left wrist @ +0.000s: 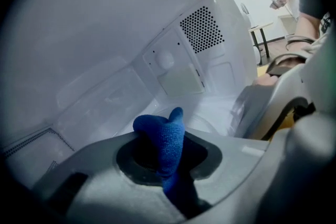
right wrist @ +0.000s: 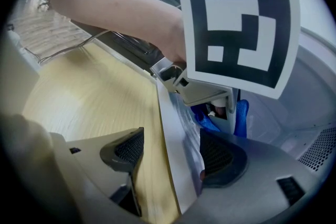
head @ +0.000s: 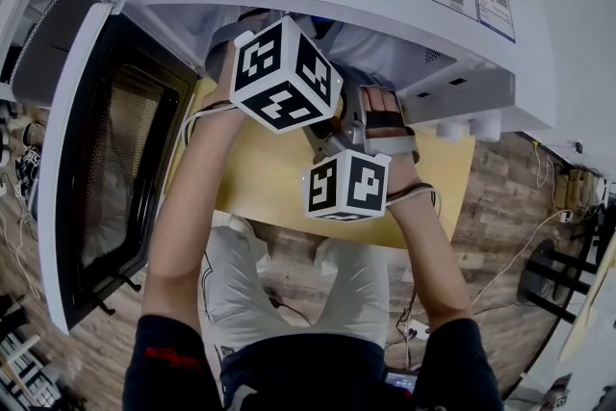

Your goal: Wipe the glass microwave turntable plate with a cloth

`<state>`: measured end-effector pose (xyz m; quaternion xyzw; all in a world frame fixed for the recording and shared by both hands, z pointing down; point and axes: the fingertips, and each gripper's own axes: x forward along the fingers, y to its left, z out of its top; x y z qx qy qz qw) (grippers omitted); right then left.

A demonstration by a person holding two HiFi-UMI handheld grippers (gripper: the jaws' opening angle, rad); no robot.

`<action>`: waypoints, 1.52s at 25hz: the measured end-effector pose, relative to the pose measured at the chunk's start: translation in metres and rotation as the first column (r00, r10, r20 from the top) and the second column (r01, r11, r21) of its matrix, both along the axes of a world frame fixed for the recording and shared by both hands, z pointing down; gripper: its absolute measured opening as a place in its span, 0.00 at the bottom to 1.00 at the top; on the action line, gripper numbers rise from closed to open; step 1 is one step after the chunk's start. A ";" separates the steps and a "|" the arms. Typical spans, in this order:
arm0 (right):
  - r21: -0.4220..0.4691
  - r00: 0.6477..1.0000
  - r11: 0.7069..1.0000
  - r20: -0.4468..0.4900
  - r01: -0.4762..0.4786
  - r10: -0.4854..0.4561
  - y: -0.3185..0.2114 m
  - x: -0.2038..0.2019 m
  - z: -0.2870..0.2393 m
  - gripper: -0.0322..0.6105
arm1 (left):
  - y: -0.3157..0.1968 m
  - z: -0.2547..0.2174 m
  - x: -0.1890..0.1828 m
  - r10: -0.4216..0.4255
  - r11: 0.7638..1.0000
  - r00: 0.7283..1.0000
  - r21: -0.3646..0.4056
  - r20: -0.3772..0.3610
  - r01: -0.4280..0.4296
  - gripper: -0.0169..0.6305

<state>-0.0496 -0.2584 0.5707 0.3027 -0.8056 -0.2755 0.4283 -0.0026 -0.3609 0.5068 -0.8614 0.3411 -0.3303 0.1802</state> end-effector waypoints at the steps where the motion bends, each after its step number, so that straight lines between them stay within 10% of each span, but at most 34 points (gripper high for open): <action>1: 0.000 1.000 1.000 0.000 0.000 0.000 0.000 0.000 0.000 0.52 | 0.001 0.000 0.003 0.009 1.000 1.000 0.005 0.003 -0.009 0.12; 20: 0.011 1.000 1.000 0.005 0.002 -0.003 -0.001 0.000 0.000 0.52 | 0.001 0.000 0.013 0.043 0.998 0.998 0.044 0.035 -0.044 0.12; 38: 0.021 1.000 1.000 0.010 0.001 -0.001 -0.002 -0.001 0.000 0.52 | -0.012 0.004 -0.025 -0.134 0.989 0.989 0.066 0.057 0.130 0.12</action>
